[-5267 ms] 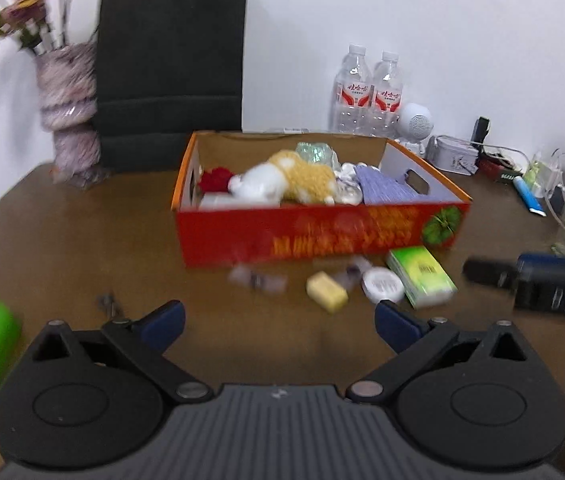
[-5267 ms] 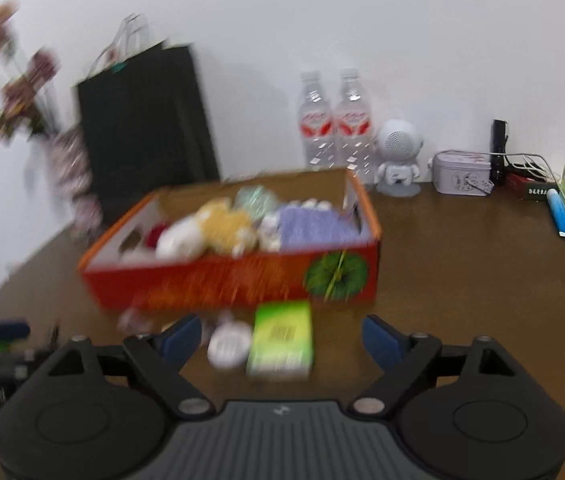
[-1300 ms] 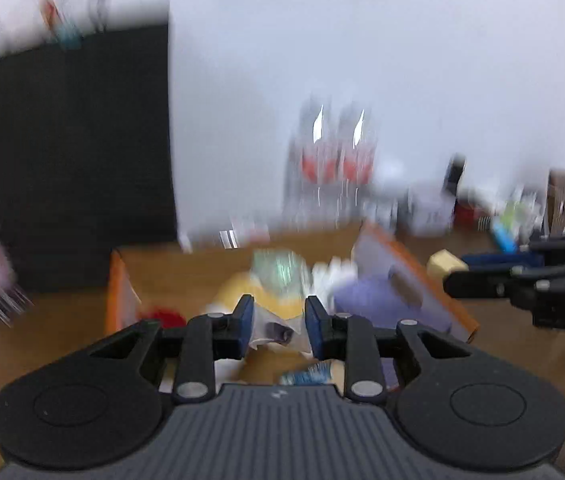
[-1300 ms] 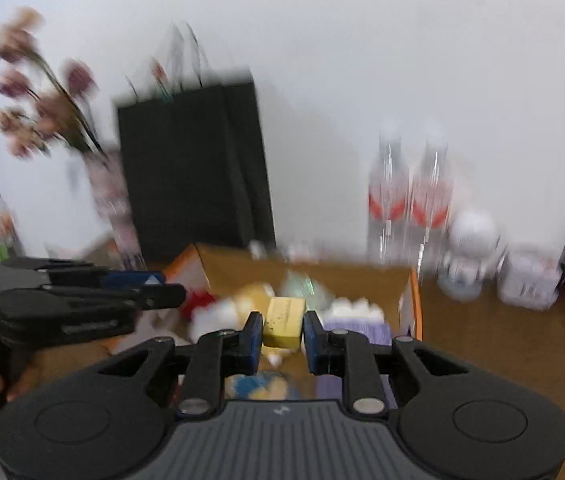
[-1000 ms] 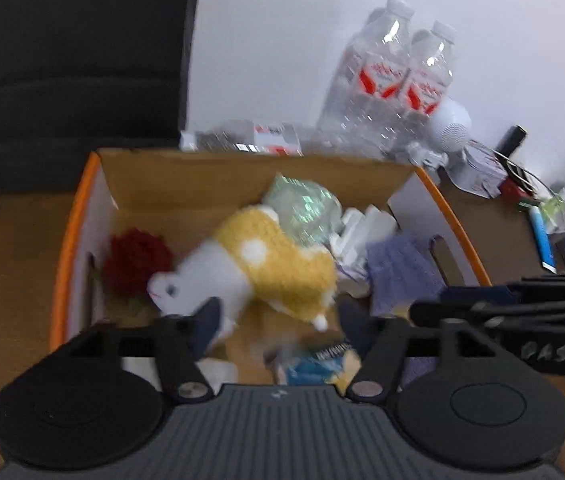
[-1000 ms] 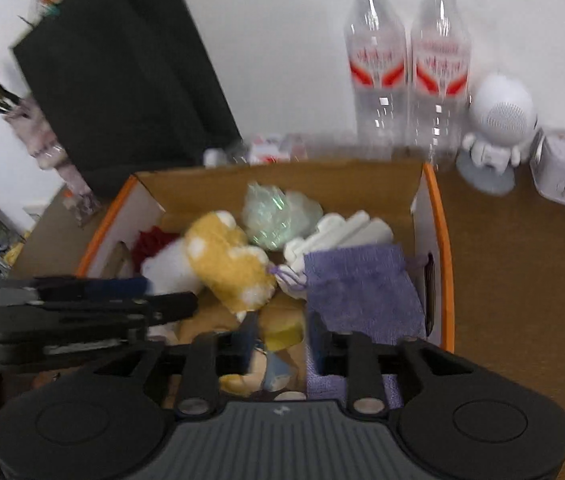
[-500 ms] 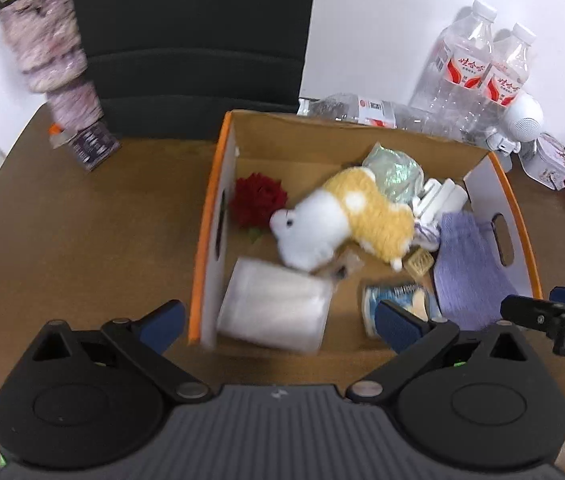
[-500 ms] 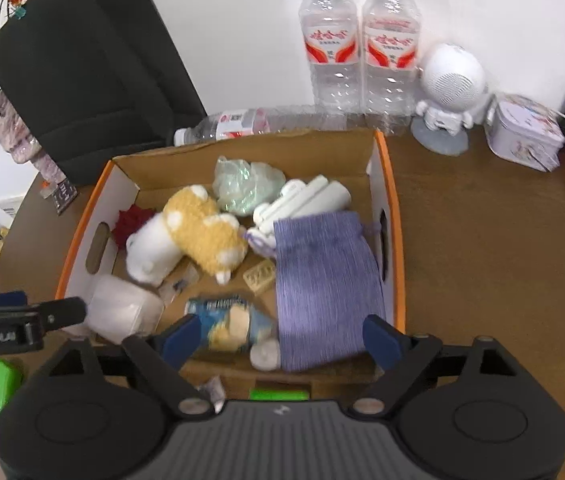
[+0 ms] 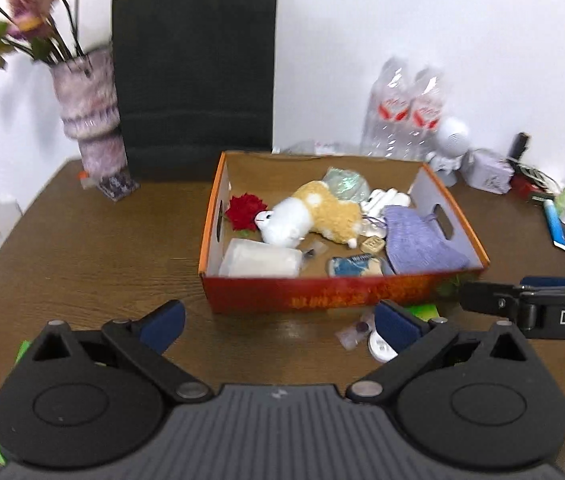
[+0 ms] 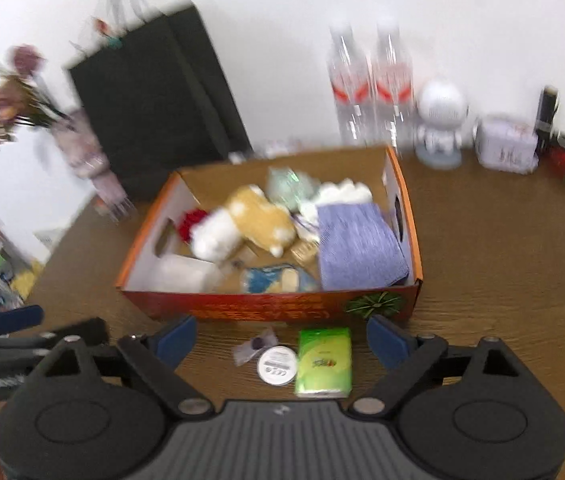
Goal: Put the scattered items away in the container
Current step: 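Withdraw both grippers from the box back over the table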
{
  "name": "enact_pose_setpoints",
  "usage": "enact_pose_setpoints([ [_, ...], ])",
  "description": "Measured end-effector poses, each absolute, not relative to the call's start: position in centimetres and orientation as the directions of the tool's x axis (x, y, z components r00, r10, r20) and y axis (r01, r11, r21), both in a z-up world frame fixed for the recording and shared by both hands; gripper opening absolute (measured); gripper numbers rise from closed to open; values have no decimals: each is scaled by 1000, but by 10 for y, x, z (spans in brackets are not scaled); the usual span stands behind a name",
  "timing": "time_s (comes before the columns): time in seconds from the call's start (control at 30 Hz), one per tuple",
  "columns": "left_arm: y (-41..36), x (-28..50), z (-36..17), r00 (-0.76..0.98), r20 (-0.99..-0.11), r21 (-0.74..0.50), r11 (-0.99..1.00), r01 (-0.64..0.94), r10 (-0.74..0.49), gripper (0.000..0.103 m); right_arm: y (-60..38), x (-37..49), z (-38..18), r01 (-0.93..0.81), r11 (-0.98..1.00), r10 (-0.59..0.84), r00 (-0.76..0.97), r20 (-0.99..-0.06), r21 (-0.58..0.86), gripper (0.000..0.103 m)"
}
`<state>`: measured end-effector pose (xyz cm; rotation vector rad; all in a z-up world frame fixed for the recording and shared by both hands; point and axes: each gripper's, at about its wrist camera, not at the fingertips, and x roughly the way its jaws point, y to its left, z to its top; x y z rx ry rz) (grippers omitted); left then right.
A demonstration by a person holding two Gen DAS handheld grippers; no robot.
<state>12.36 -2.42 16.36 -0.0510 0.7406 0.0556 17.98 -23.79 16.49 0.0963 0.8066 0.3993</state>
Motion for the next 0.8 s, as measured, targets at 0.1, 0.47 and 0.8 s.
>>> enact_pose_setpoints([
  [0.1, -23, 71, 138, 792, -610, -86, 990, -109, 35, 103, -245, 121, 143, -309, 933, 357, 734, -578, 184, 98],
  [0.47, -22, 18, 46, 770, -639, -41, 999, -32, -2, 103, -242, 53, 49, -258, 962, 260, 773, -579, 88, 102],
  [0.8, -24, 16, 25, 758, -650, 20, 999, -40, 44, 103, -231, 36, 29, -286, 958, 242, 756, -609, 26, 102],
])
